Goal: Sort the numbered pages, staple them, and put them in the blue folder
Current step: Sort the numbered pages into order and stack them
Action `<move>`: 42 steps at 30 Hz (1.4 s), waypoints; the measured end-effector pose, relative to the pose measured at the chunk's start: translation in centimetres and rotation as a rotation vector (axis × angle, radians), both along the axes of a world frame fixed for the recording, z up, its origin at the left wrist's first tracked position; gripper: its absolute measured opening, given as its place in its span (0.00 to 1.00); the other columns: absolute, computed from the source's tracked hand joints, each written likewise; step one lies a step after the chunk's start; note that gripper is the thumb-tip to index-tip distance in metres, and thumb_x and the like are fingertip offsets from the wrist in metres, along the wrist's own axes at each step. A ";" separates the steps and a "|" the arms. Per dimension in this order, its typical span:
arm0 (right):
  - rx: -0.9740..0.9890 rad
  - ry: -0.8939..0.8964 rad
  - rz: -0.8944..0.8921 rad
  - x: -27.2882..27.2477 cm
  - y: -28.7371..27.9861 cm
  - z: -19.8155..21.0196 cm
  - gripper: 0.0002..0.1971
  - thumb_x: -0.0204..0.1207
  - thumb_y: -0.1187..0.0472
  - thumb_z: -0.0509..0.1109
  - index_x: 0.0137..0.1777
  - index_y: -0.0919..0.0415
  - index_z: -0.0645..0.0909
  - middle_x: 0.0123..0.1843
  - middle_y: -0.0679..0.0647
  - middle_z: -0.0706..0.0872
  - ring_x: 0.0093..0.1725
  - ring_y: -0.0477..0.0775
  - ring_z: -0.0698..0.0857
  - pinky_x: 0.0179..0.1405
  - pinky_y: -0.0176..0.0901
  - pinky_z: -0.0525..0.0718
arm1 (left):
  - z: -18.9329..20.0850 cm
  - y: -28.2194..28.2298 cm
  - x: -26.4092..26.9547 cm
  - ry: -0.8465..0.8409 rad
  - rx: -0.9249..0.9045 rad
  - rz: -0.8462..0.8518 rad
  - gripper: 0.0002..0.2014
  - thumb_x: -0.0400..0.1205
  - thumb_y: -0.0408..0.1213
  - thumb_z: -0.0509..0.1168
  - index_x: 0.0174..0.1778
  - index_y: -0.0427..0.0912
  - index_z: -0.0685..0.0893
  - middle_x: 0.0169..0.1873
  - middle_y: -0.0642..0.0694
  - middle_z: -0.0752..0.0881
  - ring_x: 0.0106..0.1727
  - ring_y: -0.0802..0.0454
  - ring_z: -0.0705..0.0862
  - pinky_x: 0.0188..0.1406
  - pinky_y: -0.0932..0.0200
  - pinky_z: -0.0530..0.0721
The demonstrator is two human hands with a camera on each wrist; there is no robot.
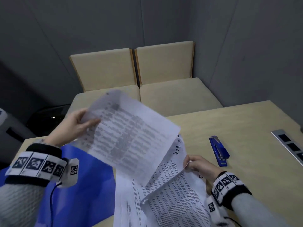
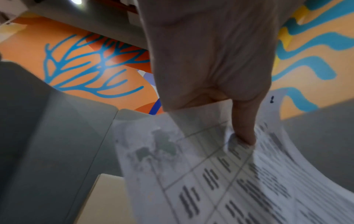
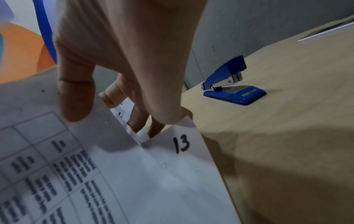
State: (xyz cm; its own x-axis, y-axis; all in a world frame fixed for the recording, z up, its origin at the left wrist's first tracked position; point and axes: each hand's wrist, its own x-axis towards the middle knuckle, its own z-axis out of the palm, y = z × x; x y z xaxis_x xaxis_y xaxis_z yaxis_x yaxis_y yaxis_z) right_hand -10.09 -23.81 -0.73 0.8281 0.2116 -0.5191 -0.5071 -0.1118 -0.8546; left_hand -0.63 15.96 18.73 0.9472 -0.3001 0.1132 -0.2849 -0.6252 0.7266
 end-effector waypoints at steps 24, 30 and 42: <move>0.024 0.030 -0.194 0.2 2.0 -0.7 0.08 0.75 0.63 0.72 0.50 0.67 0.83 0.50 0.62 0.89 0.53 0.60 0.88 0.64 0.55 0.81 | -18.0 -13.3 -0.6 0.729 0.531 -0.420 0.27 0.82 0.55 0.59 0.75 0.45 0.70 0.68 0.48 0.78 0.68 0.48 0.77 0.71 0.48 0.73; -0.016 0.019 -0.305 0.2 2.7 -1.9 0.09 0.74 0.59 0.74 0.51 0.63 0.85 0.52 0.57 0.90 0.56 0.54 0.87 0.67 0.53 0.80 | -19.0 -14.7 -2.9 0.825 0.302 -0.394 0.29 0.83 0.64 0.46 0.64 0.47 0.78 0.56 0.54 0.78 0.56 0.51 0.81 0.61 0.50 0.76; -0.050 0.008 -0.319 0.6 2.6 -2.5 0.07 0.74 0.63 0.73 0.49 0.64 0.86 0.48 0.59 0.92 0.52 0.58 0.89 0.63 0.59 0.83 | -20.6 -16.2 -4.9 -0.057 0.366 -0.376 0.11 0.78 0.45 0.65 0.47 0.41 0.81 0.63 0.46 0.76 0.59 0.49 0.76 0.59 0.52 0.77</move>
